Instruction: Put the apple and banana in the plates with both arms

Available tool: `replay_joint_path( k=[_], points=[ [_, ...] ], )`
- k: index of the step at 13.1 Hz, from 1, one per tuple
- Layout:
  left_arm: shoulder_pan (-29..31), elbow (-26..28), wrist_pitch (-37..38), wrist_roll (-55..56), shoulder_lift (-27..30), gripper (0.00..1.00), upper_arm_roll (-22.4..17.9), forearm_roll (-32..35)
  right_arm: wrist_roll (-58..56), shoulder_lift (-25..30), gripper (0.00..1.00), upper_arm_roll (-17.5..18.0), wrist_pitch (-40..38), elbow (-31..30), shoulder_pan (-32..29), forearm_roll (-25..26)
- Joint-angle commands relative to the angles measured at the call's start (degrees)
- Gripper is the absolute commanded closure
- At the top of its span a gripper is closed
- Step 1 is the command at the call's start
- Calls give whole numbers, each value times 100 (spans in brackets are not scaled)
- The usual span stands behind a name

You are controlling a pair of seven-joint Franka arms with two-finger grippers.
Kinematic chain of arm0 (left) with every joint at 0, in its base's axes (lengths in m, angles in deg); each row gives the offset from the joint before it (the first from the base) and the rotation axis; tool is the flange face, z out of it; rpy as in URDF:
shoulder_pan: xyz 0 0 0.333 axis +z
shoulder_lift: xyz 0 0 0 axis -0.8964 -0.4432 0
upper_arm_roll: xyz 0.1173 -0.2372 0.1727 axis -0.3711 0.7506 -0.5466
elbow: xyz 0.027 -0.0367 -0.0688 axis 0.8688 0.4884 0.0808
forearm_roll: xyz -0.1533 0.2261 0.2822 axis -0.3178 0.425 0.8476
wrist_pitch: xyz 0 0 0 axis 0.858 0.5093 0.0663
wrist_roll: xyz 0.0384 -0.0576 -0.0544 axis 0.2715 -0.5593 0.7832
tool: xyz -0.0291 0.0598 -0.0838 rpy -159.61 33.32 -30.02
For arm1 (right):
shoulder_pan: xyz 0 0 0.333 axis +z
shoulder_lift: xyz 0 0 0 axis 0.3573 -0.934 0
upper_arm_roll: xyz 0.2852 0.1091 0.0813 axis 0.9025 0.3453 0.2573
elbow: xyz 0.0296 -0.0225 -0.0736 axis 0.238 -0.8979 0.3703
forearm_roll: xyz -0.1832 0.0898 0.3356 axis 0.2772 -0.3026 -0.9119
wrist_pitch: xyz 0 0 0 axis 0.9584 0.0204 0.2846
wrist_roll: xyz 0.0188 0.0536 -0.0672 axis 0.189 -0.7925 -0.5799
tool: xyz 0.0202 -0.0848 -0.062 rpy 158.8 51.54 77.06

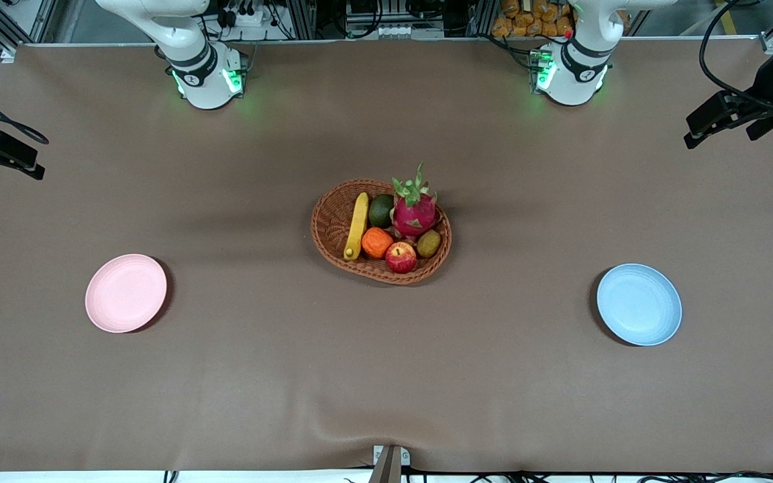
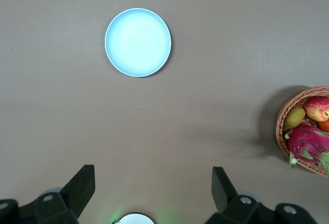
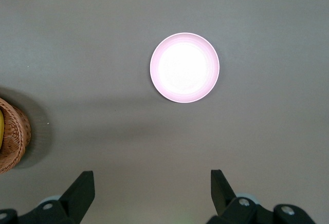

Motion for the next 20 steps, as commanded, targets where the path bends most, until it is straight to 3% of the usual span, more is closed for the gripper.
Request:
replay_joint_path(
  k=[1, 13, 17, 20],
  points=[
    [53, -187, 190, -94, -79, 0, 0, -32, -42, -68, 0, -35, -102, 154, 60, 137],
    [53, -310, 199, -68, -369, 0, 8, -111, 133, -68, 0, 131, -137, 58, 69, -4],
    [62, -328, 190, -68, -325, 0, 0, -251, 151, -331, 0, 193, 55, -162, 148, -627],
    [53, -284, 277, -120, -281, 0, 8, -242, 151, -709, 0, 482, 152, -180, 166, -891]
  ],
)
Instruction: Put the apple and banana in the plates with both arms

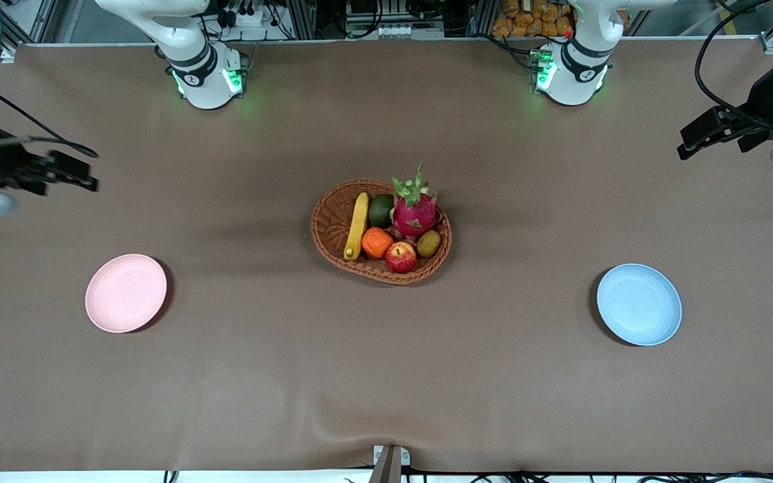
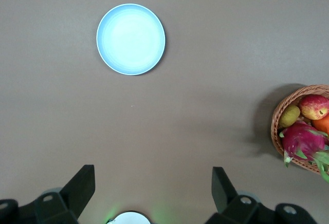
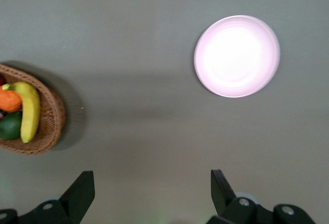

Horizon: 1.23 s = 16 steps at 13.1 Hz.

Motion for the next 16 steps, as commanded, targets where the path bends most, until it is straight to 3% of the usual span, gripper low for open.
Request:
replay_joint_path(
  k=[1, 10, 16],
  points=[
    [42, -88, 236, -124, 26, 0, 11, -97, 83, -346, 0, 327, 169, 14, 13, -164],
    [25, -97, 263, -116, -26, 0, 55, -97, 83, -1769, 0, 1593, 1847, 31, 540, -331],
    [34, -88, 246, -116, -61, 0, 55, -97, 66, -2631, 0, 1594, 3262, 66, 1410, -261]
  ],
)
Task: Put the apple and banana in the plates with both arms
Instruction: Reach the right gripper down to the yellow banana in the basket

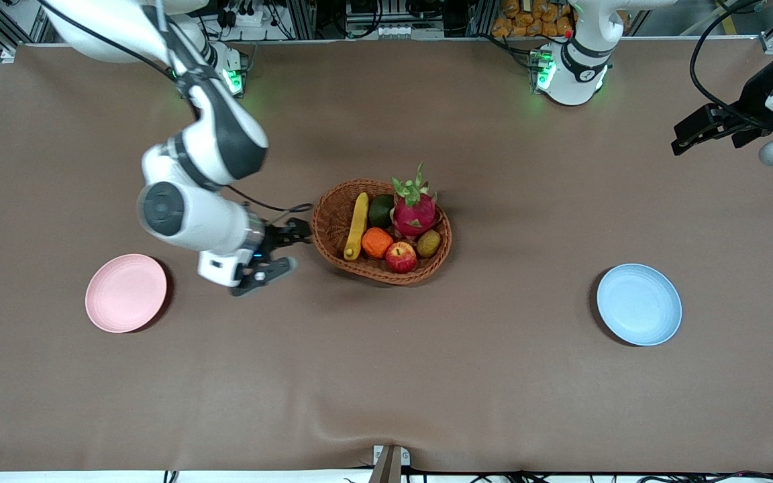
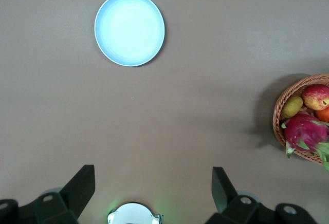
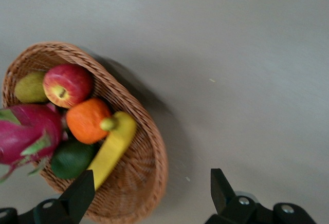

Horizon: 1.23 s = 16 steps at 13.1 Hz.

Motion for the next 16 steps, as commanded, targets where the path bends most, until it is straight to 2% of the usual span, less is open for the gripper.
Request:
replay_joint_path(
  k=[1, 4, 7, 11, 16],
  points=[
    [50, -74, 62, -115, -47, 0, 8, -94, 18, -408, 0, -19, 295, 136, 193, 45],
    [41, -83, 62, -115, -74, 0, 8, -94, 9, -752, 0, -72, 787, 206, 369, 54],
    [33, -57, 71, -115, -74, 0, 8, -94, 53, -893, 0, -187, 788, 303, 572, 36],
    [41, -13, 80, -124, -56, 0, 8, -94, 712, -902, 0, -195, 779, 241, 853, 36],
    [41, 5, 80, -124, -47, 0, 8, -94, 748, -1060, 0, -195, 753, 232, 801, 45]
  ],
)
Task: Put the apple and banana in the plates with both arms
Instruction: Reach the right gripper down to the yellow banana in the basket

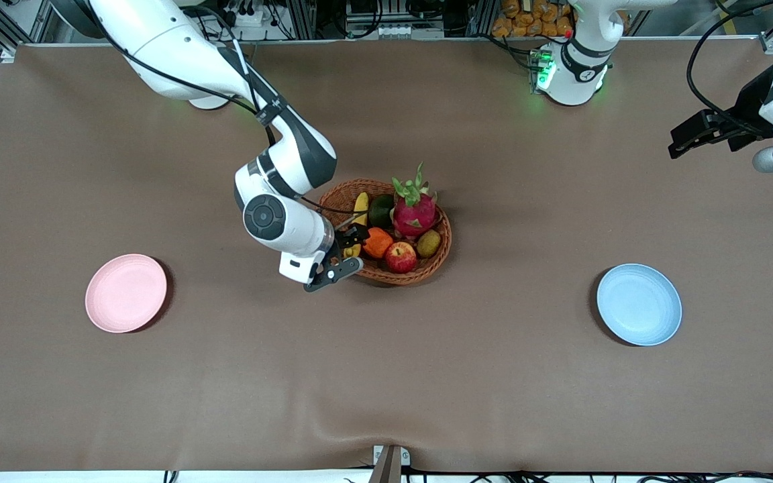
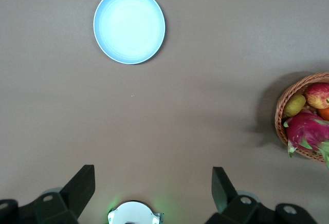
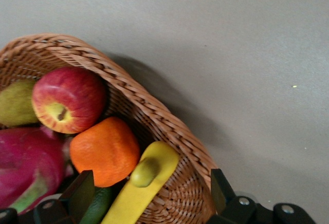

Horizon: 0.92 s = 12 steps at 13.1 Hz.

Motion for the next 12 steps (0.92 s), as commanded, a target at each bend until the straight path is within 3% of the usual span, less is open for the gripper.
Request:
replay_joint_path(
  k=[1, 6, 7, 10, 12],
  points=[
    [40, -31, 79, -124, 10, 0, 8, -93, 91, -142, 0, -14, -41, 99, 7, 38],
    [40, 13, 88, -124, 27, 0, 8, -93, 345, -142, 0, -14, 3, 116, 147, 38],
    [40, 13, 88, -124, 27, 0, 8, -93, 424, -142, 5, -6, 3, 125, 165, 38],
    [40, 13, 88, -124, 27, 0, 8, -93, 434, -134, 57, -6, 81, 143, 200, 47],
    [40, 13, 88, -124, 27, 0, 8, -93, 425, -134, 74, -14, 108, 152, 200, 47]
  ],
)
